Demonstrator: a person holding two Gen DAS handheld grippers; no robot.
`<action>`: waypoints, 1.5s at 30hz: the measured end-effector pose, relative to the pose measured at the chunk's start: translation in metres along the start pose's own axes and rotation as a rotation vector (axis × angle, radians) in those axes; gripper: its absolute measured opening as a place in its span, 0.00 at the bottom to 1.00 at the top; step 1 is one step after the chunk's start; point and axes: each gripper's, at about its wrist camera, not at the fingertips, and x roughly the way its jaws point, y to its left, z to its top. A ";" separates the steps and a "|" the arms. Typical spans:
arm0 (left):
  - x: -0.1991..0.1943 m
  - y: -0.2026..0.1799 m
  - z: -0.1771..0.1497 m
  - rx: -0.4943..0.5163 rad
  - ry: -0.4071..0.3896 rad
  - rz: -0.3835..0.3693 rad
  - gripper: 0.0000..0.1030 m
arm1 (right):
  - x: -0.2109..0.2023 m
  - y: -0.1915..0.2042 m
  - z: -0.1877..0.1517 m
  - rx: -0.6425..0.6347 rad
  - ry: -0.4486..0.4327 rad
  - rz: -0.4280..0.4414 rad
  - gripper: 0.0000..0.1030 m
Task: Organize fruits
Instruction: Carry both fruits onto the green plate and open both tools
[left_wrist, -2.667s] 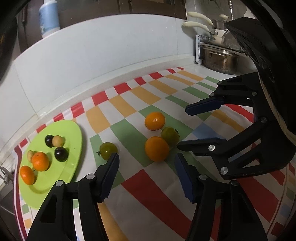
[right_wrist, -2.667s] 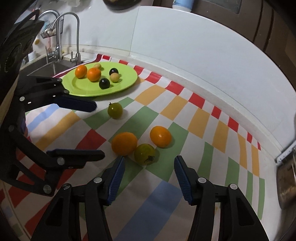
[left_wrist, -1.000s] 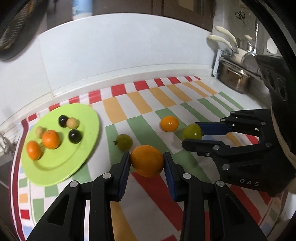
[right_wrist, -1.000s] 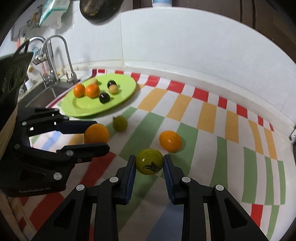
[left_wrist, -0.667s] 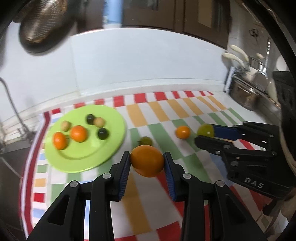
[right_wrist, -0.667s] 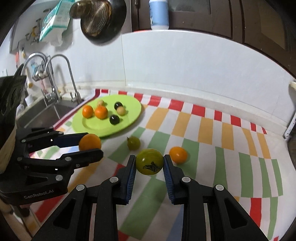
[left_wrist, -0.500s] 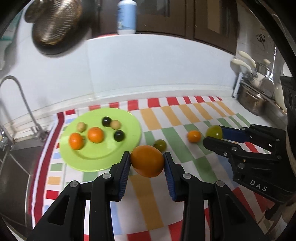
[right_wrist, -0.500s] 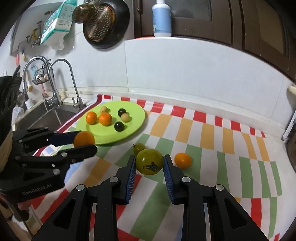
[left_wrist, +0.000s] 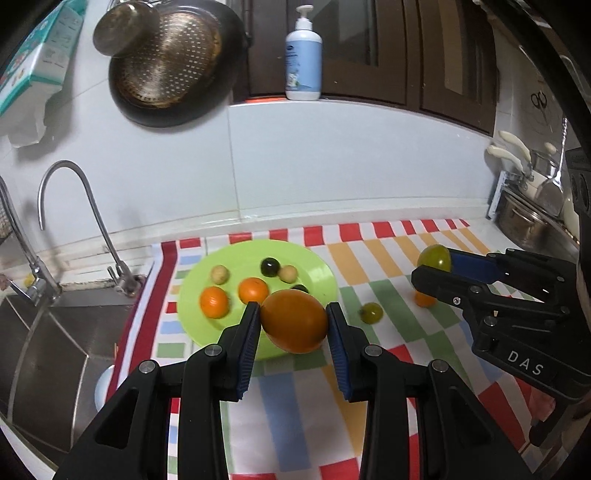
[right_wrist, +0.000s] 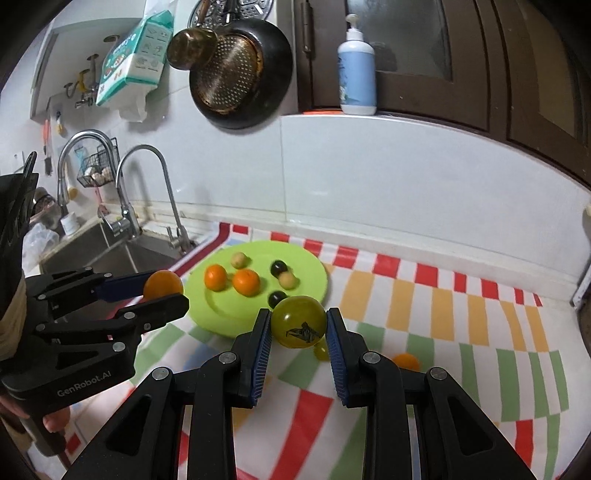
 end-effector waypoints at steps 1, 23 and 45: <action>0.001 0.003 0.001 -0.005 0.001 0.001 0.34 | 0.003 0.003 0.004 0.000 0.001 0.006 0.30; 0.055 0.070 0.036 -0.021 0.024 0.049 0.34 | 0.092 0.021 0.060 0.027 0.066 0.105 0.30; 0.139 0.090 0.036 0.002 0.125 -0.006 0.35 | 0.175 0.015 0.059 0.043 0.186 0.096 0.30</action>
